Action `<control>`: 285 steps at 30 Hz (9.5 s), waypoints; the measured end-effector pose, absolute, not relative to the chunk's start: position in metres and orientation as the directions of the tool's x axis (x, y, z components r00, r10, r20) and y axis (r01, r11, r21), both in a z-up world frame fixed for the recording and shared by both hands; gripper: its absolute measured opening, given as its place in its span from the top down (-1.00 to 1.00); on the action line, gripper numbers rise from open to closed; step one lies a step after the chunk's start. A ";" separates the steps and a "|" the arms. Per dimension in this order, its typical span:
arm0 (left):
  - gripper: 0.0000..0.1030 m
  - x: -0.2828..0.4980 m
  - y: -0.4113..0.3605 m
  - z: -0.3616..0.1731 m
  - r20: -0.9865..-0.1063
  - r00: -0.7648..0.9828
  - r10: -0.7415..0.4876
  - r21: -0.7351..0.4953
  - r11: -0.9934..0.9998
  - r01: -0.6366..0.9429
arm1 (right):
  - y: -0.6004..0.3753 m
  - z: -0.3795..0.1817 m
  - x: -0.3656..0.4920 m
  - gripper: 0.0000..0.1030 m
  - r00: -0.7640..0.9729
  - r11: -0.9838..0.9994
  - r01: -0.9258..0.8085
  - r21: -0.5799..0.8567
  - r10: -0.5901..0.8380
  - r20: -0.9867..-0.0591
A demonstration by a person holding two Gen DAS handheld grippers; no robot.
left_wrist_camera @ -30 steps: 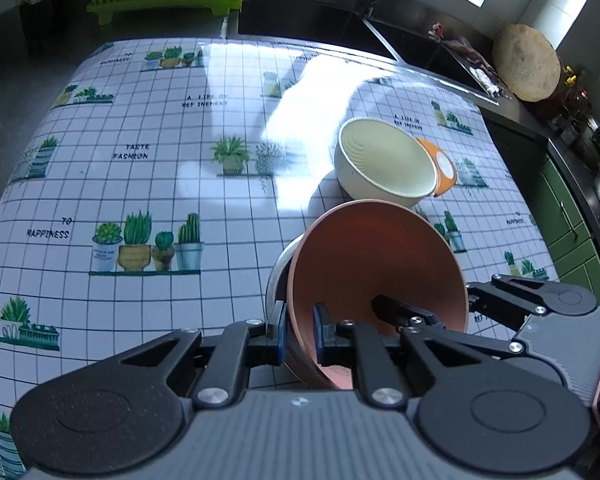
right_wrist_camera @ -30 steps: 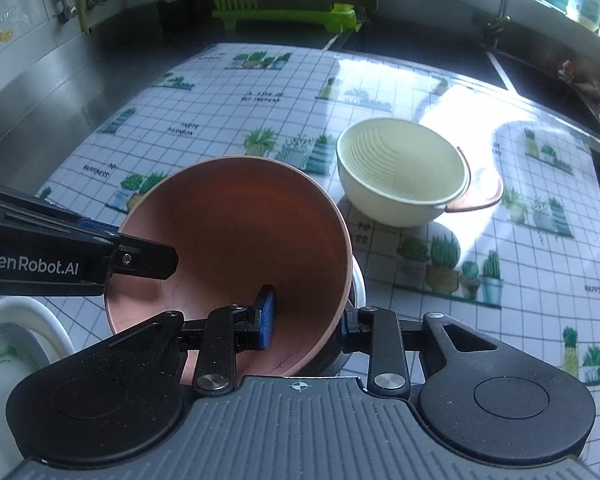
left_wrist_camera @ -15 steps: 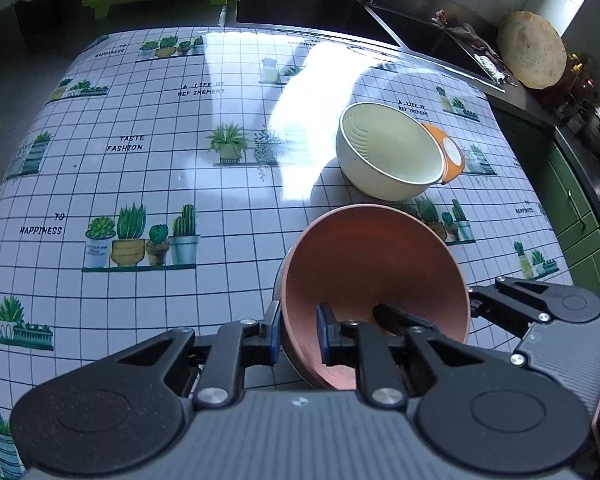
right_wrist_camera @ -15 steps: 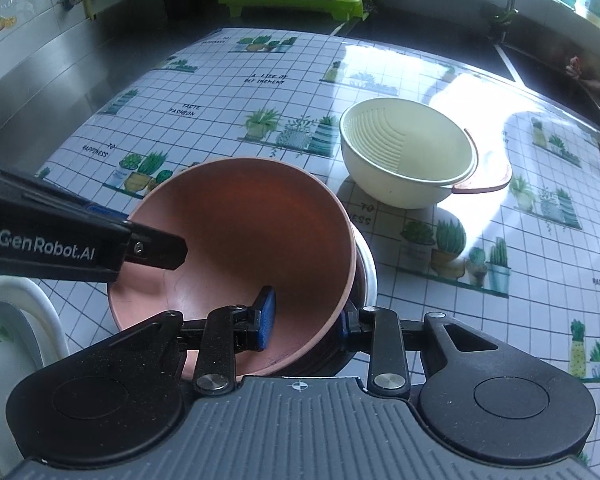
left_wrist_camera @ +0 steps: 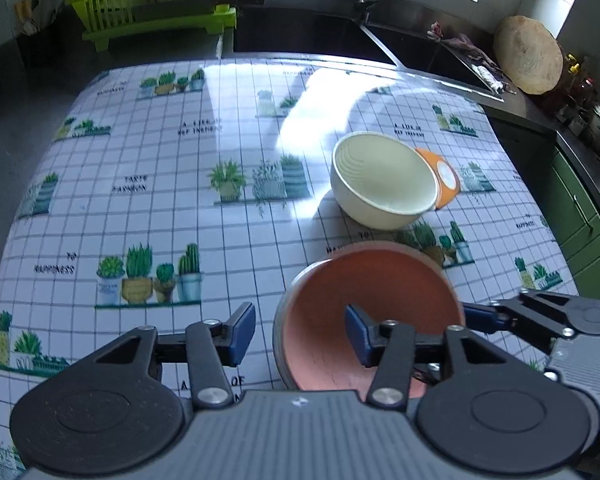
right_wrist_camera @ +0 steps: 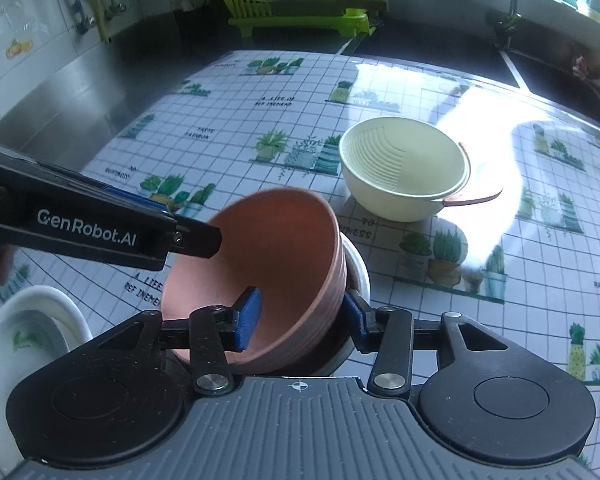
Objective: Organize plates and bowls
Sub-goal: 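Open the left gripper and withdraw from the nested bowls, then move the left tool to the cream colander bowl's rim and close on it, then lift the cream colander bowl with the left gripper toward the stack, then carry the colander bowl over the nested bowls with the left gripper, then lower the colander bowl into the terracotta bowl with the left gripper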
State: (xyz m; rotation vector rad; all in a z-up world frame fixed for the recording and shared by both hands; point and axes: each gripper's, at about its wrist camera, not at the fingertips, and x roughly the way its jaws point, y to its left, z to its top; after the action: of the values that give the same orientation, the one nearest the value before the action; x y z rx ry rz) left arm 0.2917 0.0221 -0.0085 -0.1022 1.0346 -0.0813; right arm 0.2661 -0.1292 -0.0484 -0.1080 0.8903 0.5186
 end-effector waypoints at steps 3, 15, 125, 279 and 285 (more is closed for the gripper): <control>-0.11 0.297 0.020 -0.003 -0.843 0.526 -0.113 -0.118 0.993 0.024 | -0.138 -0.041 0.268 -0.06 0.544 0.880 -0.460 0.118 0.384 -0.746; -0.36 0.345 -0.008 0.007 -0.809 0.577 -0.113 -0.090 0.994 0.068 | -0.174 -0.037 0.318 -0.09 0.614 0.941 -0.295 0.163 0.317 -0.723; 0.80 0.282 0.001 -0.005 -0.817 0.566 -0.106 -0.049 0.992 0.115 | -0.140 -0.040 0.258 0.25 0.589 0.941 -0.304 0.149 0.308 -0.747; 0.39 0.068 0.116 -0.018 -0.848 0.527 0.055 -0.127 0.945 -0.303 | -0.024 -0.053 0.101 0.27 0.352 0.763 -0.598 0.246 0.526 -0.774; 0.40 0.065 0.122 -0.028 -0.862 0.504 0.063 -0.123 0.936 -0.329 | -0.017 -0.059 0.099 0.28 0.339 0.756 -0.610 0.237 0.519 -0.784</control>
State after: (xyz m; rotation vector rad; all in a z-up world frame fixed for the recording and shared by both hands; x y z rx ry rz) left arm 0.0651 0.1225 -0.0282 -0.2874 1.0192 0.2405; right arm 0.0989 -0.0171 -0.0586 -0.1050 0.9792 0.7370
